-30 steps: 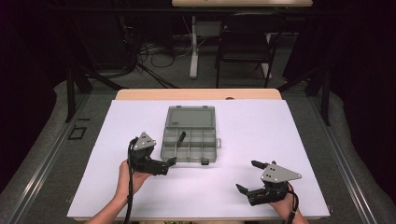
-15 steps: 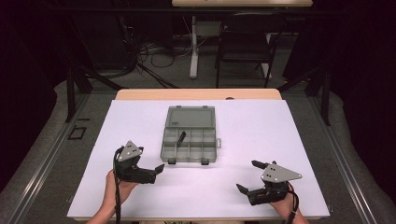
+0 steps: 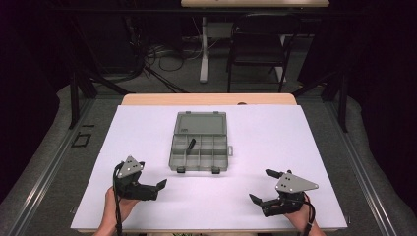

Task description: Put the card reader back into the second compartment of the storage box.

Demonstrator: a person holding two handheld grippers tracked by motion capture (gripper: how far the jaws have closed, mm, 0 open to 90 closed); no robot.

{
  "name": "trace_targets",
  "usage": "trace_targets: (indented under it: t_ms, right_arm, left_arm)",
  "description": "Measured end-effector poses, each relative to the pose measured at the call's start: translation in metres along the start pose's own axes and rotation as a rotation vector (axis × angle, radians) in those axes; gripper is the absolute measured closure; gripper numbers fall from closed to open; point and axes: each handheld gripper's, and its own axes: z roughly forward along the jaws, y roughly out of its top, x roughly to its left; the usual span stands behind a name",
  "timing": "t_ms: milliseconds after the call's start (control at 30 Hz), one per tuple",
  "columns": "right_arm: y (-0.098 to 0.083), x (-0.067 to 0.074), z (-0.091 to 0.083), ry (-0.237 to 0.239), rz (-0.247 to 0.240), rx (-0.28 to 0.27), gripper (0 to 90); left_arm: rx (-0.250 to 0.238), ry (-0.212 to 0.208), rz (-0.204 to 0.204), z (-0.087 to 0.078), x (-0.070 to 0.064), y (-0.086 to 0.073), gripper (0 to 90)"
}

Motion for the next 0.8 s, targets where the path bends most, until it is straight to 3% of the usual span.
trace_targets:
  t_ms: [400, 800]
  right_arm:
    - [-0.001, 0.001, -0.001, -0.003, -0.009, -0.004, 5.6]
    - [-0.001, 0.001, -0.001, 0.002, -0.011, 0.007, 5.6]
  left_arm:
    - [0.037, -0.010, -0.015, -0.001, 0.001, -0.019, 0.0]
    - [0.034, -0.007, -0.019, -0.007, -0.001, -0.034, 0.0]
